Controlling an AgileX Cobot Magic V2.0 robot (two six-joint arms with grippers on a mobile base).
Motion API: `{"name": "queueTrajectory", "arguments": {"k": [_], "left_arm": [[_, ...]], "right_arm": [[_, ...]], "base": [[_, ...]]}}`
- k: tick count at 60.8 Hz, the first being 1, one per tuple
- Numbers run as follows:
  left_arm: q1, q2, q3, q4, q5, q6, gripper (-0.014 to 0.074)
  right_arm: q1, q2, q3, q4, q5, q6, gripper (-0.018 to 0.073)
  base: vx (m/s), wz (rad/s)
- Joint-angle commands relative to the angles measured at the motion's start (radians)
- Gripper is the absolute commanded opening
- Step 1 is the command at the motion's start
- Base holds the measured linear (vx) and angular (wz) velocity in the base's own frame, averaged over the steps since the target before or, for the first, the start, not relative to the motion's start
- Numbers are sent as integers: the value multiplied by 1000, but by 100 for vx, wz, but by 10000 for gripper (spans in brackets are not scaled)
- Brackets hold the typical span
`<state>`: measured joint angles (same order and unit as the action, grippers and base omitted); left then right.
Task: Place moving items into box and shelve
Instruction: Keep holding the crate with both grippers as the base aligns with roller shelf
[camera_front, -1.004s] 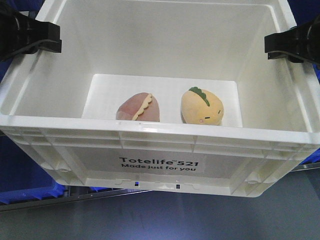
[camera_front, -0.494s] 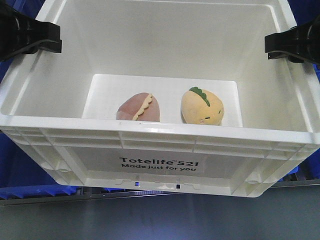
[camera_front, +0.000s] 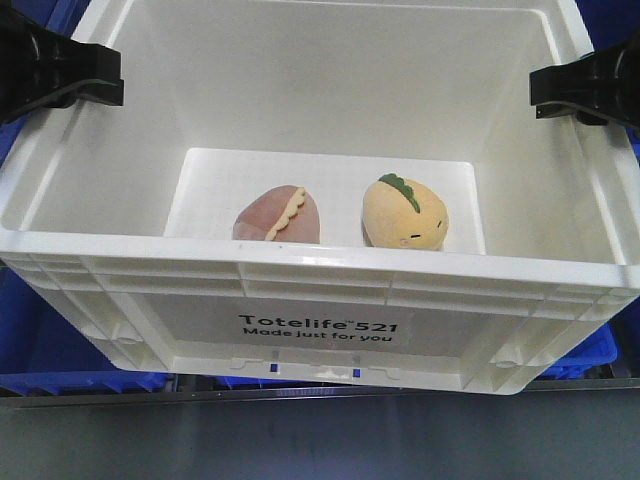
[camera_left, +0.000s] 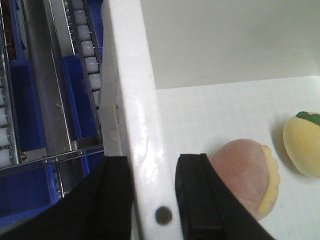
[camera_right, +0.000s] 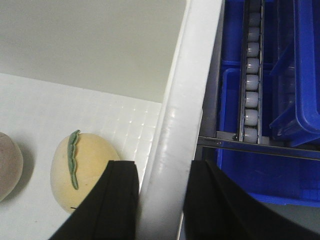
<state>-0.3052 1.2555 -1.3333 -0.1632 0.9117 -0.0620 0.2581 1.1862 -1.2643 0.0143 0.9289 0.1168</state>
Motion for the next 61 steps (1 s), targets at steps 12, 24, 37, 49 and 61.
{"name": "queueTrajectory", "arguments": {"k": [12,24,37,49,61], "left_arm": [[-4,-47,-46,-25,-131,13,-6],[-4,-47,-46,-25,-131,13,-6],[-4,-47,-46,-25,-131,13,-6],[-4,-47,-46,-25,-131,13,-6],[-4,-47,-46,-25,-131,13,-6]], "right_arm": [[-6,-30,-44,-31,-126,-20,-5],[-6,-30,-44,-31,-126,-20,-5],[-6,-30,-44,-31,-126,-20,-5],[-6,-30,-44,-31,-126,-20,-5],[-6,-30,-44,-31,-126,-20,-5]], "base": [[2,3],[3,2],[4,-2],[6,1],[8,1]]}}
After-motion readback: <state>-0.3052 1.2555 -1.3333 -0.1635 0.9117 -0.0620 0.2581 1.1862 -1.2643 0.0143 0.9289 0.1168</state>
